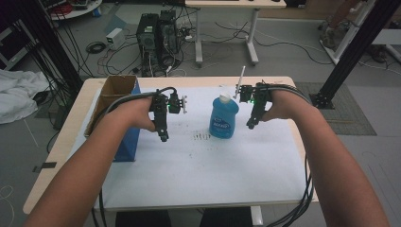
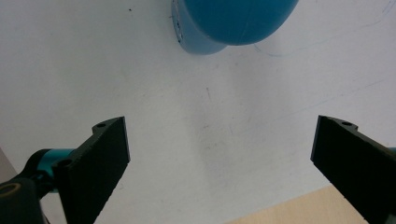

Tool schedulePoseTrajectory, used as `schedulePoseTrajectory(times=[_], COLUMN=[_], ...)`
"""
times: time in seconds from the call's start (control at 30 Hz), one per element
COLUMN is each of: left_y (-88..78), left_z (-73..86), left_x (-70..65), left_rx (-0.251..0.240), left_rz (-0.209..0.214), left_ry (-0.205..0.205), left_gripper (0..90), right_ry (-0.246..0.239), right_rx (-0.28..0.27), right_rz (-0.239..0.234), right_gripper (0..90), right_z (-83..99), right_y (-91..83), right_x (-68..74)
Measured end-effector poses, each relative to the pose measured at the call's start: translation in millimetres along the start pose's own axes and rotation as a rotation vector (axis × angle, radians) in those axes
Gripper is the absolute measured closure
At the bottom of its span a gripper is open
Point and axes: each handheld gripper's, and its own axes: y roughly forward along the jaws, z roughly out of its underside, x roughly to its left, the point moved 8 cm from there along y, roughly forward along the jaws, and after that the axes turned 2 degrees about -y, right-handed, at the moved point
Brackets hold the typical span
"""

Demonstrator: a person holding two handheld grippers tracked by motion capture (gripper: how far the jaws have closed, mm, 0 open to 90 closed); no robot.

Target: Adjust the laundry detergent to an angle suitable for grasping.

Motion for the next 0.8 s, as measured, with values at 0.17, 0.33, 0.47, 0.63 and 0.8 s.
schedulePoseTrajectory(times=[0.17,0.33,0.47,0.63,0.8], left_y=[-2.0,-3.0,-4.4,-6.5,-7.0], left_z=[1.7,2.7,2.4,0.6,1.9], left_x=[-0.1,0.3,-3.0,-4.9,-6.2], left_rx=[-0.012,-0.009,-0.002,-0.008,-0.005], left_rz=[-0.002,-0.01,-0.012,-0.025,-0.024], left_ry=[-0.015,-0.017,-0.022,-0.022,-0.016], left_gripper=[1.6,1.7,1.6,1.7,1.6], right_ry=[0.0,0.015,0.02,0.02,0.022], right_rx=[-0.001,-0.002,-0.011,-0.009,-0.012], right_rz=[0.004,0.008,0.014,0.016,0.014], right_gripper=[3.5,3.5,3.5,3.5,3.5], right_z=[1.2,6.7,10.5,7.7,5.6], right_y=[-1.2,-3.4,-4.5,-4.1,-4.1], right_x=[0.8,-1.6,-4.4,-3.6,-2.8])
